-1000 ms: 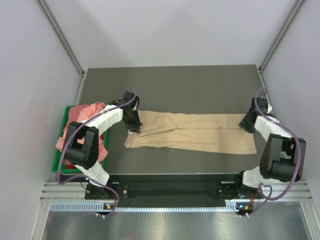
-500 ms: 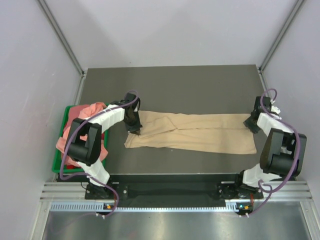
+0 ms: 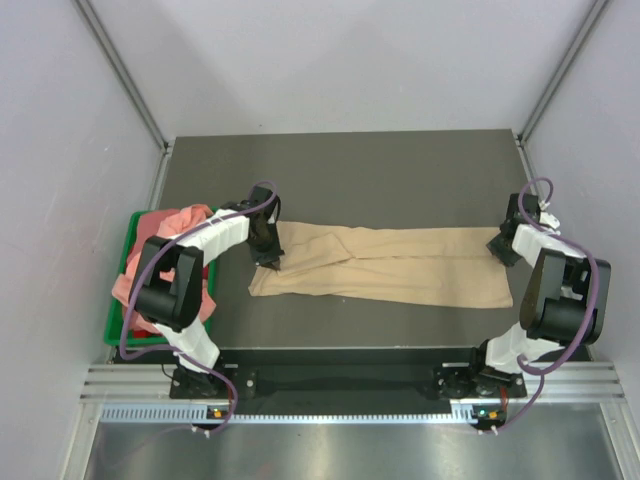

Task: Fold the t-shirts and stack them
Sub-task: Fold the tshirt

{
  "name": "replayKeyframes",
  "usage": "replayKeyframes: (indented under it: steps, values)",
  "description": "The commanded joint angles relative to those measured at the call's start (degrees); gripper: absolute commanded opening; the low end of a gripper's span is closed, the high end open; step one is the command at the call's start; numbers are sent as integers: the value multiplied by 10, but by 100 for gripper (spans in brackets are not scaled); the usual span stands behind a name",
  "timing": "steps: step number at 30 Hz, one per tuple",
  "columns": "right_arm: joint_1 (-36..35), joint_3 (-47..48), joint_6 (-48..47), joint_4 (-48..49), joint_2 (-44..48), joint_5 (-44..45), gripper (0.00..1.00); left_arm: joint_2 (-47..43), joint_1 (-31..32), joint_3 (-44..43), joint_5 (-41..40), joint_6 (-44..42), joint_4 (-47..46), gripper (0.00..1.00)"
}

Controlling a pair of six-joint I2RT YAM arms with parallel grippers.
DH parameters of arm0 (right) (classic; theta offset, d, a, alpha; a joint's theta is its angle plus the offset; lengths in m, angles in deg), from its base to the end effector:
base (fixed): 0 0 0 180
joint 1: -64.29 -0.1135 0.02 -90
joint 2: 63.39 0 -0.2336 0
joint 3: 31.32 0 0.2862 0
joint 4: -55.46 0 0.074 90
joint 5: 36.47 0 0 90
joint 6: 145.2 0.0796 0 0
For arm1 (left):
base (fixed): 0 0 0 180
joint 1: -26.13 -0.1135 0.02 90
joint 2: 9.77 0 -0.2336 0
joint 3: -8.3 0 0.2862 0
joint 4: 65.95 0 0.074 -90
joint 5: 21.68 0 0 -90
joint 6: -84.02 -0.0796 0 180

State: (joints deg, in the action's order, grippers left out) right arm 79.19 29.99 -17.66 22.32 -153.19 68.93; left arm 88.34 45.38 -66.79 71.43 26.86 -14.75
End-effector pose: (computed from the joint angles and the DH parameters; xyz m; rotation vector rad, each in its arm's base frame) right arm 0.3254 -0.1085 0.0779 1.2273 2.2911 -0.2155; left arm 0.3367 -0.1221 0.0851 -0.3332 2.8885 -0.2478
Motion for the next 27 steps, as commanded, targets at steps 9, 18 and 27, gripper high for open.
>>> replayKeyframes:
  steps: [9,18,27]
  values:
    - [6,39,-2,-29,26,14,35,-28,0,3,-13,-16,14,0]
    - [5,52,10,-28,22,-7,35,-37,2,9,12,-23,3,0]
    - [5,69,17,-17,-13,-17,36,-47,7,9,18,-26,3,0]
